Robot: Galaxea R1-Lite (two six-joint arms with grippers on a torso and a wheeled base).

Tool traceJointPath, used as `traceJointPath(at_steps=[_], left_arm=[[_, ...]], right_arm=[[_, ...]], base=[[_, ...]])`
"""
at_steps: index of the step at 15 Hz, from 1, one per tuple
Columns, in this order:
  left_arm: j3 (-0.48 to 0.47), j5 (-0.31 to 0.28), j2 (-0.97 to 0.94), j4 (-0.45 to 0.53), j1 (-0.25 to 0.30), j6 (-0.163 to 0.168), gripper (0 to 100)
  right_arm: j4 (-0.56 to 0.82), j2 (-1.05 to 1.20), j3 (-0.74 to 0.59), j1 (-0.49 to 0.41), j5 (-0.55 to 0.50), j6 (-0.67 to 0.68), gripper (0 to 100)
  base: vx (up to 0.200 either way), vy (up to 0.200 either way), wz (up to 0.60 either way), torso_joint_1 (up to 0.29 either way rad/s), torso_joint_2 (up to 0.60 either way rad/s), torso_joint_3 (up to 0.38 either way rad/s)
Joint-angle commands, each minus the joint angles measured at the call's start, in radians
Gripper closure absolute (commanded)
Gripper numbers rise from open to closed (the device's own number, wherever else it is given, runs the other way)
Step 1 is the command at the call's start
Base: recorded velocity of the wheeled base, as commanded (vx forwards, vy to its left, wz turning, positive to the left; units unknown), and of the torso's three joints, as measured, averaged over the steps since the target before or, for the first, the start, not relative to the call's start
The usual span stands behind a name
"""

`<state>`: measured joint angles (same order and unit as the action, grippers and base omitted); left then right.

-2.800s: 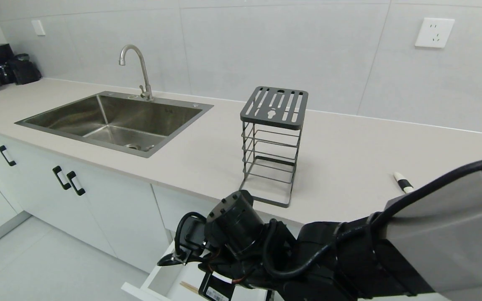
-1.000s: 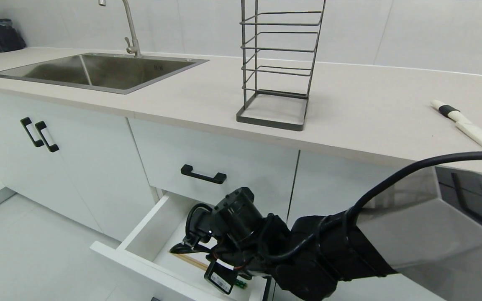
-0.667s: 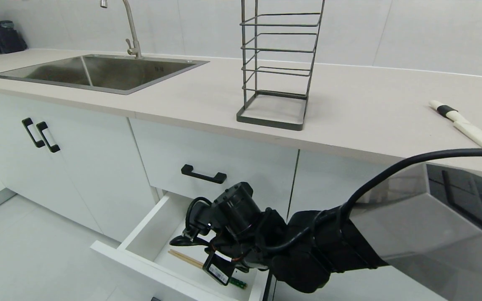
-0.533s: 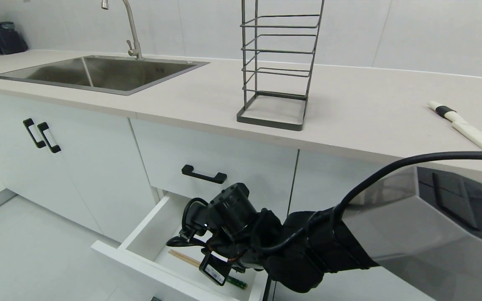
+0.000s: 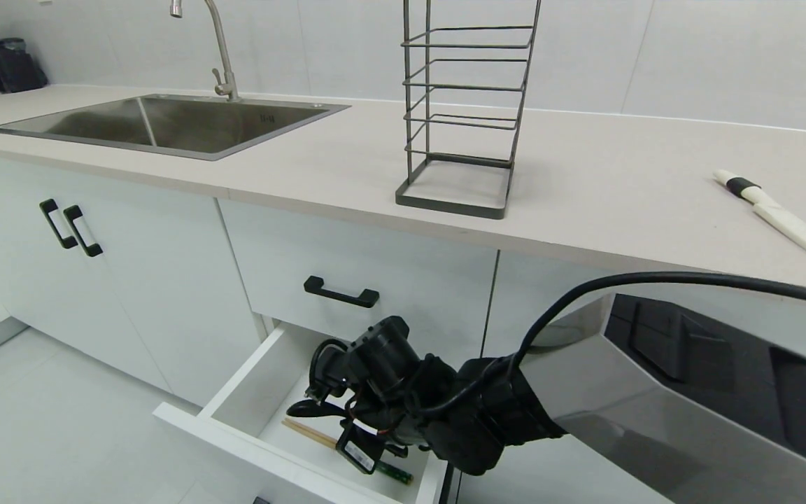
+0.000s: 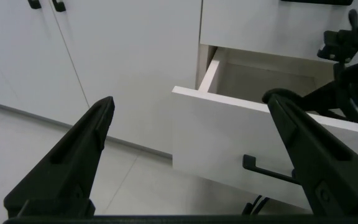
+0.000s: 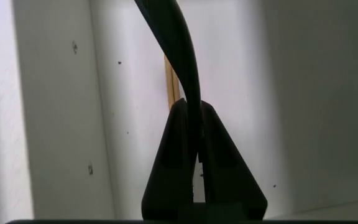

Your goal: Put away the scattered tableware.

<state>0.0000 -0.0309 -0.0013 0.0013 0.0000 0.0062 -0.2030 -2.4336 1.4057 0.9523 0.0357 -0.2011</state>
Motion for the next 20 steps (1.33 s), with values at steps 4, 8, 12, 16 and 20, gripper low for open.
traceJointPath(at_steps=[4, 8, 12, 16, 20], left_arm=[[0.000, 0.000, 0.001, -0.001, 0.000, 0.000, 0], [0.000, 0.000, 0.001, -0.001, 0.000, 0.000, 0], [0.000, 0.000, 0.001, 0.000, 0.000, 0.000, 0], [0.000, 0.000, 0.001, -0.001, 0.000, 0.000, 0], [0.000, 0.000, 0.001, -0.001, 0.000, 0.000, 0]], right_arm=[[0.000, -0.093, 0.108, -0.004, -0.008, 0.049, 100], [-0.001, -0.108, 0.111, -0.006, -0.008, 0.063, 100], [0.000, -0.136, 0.128, -0.010, -0.008, 0.061, 100], [0.002, -0.157, 0.137, -0.012, -0.005, 0.063, 100], [0.002, -0.180, 0.142, -0.009, 0.001, 0.091, 100]], base=[[0.000, 0.000, 0.00, 0.000, 0.00, 0.000], [0.000, 0.000, 0.00, 0.000, 0.00, 0.000], [0.000, 0.000, 0.00, 0.000, 0.00, 0.000], [0.000, 0.000, 0.00, 0.000, 0.00, 0.000], [0.000, 0.000, 0.00, 0.000, 0.00, 0.000]])
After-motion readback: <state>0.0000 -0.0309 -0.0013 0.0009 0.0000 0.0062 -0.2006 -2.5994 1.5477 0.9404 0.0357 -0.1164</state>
